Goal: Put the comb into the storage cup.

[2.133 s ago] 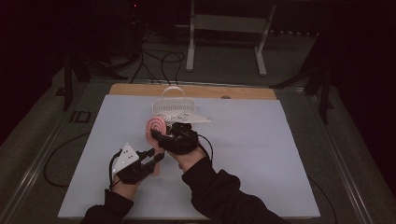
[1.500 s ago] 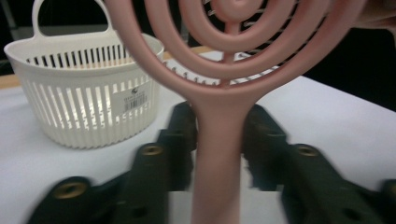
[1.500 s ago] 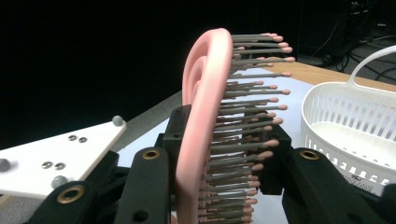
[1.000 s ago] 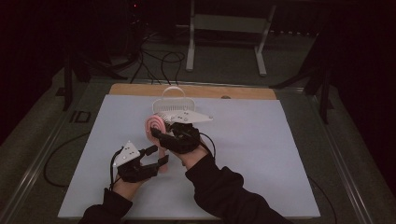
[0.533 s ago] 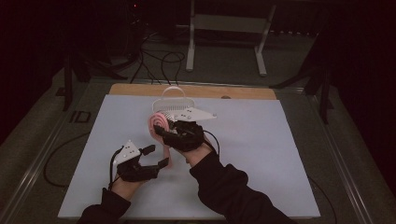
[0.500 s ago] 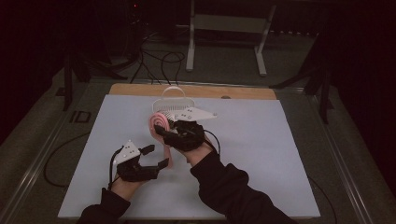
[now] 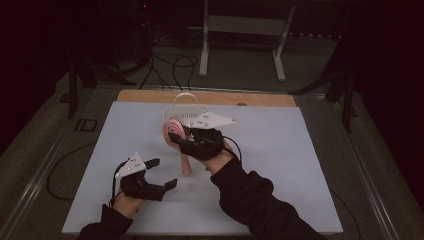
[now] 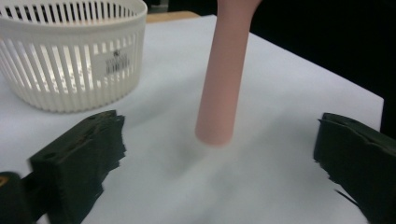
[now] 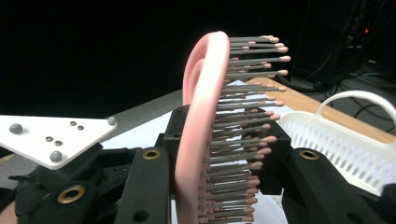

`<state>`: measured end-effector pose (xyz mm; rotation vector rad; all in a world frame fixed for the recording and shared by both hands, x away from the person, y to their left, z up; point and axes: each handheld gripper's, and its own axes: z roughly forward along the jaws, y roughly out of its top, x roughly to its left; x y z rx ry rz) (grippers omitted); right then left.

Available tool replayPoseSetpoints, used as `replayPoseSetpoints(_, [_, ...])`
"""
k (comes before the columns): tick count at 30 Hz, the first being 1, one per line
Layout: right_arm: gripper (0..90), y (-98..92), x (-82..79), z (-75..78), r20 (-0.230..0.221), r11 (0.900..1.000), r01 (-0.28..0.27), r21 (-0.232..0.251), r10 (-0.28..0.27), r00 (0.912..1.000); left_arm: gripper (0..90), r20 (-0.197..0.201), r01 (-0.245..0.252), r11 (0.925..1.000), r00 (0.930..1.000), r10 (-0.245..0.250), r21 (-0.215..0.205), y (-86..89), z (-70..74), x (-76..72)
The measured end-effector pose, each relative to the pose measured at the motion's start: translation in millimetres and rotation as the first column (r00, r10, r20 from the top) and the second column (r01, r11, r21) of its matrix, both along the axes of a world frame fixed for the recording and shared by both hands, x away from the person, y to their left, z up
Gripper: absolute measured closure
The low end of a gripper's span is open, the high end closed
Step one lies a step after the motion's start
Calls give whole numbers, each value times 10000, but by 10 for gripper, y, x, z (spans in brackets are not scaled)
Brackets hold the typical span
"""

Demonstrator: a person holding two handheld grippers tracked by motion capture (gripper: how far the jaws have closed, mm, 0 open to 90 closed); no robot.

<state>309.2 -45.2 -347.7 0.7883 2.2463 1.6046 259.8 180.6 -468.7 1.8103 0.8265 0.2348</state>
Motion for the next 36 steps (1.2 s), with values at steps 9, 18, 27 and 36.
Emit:
replayPoseSetpoints(9, [643, -67, 51, 35, 525, 9990, -371, -252, 384, 9979, 0, -368, 212, 9998, 9991, -214, -66, 175, -68, -82])
replayPoseSetpoints(18, [643, -142, 82, 89, 957, 9960, -706, -547, 756, 9925, 0, -190, 85, 9999, 9998, -83, 86, 244, -124, -149])
replayPoseSetpoints(27, [643, -241, 147, 158, 1220, 9937, -848, -739, 934, 9881, 0, -43, 98, 9999, 9999, -98, 76, 244, -192, -168])
replayPoseSetpoints(36, [643, -298, 186, 245, 1579, 9915, -883, -958, 1027, 9821, 0, 73, 110, 9998, 9999, -112, 187, 234, -215, -184])
